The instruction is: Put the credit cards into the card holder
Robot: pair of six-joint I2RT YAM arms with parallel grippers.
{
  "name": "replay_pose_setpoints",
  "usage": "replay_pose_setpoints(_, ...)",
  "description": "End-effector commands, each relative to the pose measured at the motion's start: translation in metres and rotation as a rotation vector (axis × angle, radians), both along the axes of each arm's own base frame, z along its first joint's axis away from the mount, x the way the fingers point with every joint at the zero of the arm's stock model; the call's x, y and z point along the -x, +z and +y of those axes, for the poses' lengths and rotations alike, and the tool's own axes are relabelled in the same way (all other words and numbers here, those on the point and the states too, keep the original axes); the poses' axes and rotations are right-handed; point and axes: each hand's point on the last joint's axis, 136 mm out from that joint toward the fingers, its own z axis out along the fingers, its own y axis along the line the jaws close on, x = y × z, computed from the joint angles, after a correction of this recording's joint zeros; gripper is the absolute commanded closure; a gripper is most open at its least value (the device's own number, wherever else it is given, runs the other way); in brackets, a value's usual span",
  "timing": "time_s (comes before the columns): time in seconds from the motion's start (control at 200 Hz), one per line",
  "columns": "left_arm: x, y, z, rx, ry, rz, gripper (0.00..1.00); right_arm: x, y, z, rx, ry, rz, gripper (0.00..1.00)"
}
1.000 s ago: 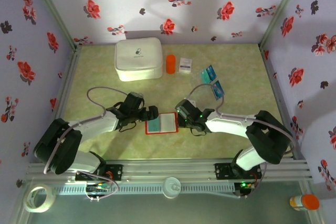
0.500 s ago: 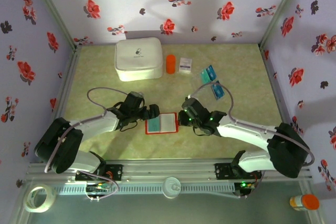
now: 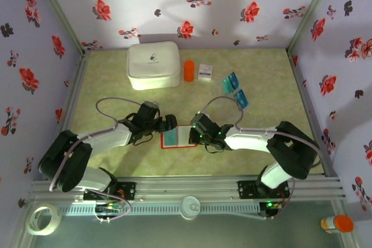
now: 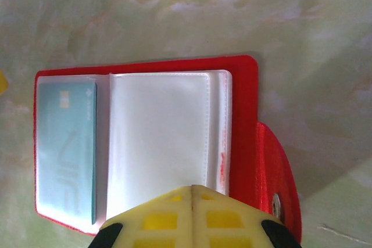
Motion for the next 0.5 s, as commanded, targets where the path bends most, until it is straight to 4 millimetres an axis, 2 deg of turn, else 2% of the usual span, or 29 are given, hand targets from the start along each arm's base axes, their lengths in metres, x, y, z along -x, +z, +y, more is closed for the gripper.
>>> replay_pose_setpoints(0.0,0.003,-0.005,-0.004,0.016,-0.004,0.016,0.00,0.001,-0.010,-0.003,-0.007,-0.028,0.008,1.00)
replay_pose_setpoints(0.25,0.003,-0.009,-0.012,0.018,-0.017,0.024,0.00,0.008,-0.029,-0.007,0.015,-0.031,0.049,1.00)
replay_pose_setpoints(0.495,0.003,-0.012,-0.019,0.022,-0.028,0.027,0.00,0.010,-0.033,-0.009,0.008,-0.044,0.060,1.00)
